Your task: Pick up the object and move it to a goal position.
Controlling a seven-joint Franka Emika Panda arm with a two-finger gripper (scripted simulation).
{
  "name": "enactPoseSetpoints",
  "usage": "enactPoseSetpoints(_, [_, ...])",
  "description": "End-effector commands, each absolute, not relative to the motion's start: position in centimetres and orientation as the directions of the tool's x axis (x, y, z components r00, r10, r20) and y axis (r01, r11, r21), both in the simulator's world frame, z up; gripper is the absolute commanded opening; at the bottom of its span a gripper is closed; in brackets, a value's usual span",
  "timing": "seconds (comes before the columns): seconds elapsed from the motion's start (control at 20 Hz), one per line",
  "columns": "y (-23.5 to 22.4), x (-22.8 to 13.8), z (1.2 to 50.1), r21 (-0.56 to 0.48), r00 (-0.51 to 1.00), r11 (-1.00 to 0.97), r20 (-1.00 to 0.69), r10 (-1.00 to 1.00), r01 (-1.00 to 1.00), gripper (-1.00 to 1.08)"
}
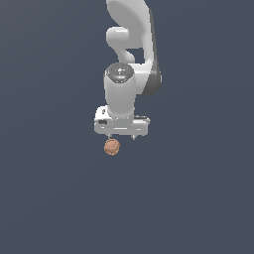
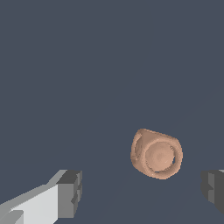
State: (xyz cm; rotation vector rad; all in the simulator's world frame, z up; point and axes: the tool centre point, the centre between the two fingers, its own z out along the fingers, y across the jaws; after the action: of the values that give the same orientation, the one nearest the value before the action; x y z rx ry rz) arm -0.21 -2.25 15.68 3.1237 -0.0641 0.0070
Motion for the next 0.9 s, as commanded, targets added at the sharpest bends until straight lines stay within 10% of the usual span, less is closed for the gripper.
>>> enactPoseSetpoints(0.0, [-2.3,-0.2,15.7,0.017,0.999,-0.999,0.005,-0.041,-0.041,1.00])
enactPoseSetpoints(0.85, [-2.9,-0.3,15.5,-0.009,0.996,-0.996,0.011,-0.090,-0.089,1.00])
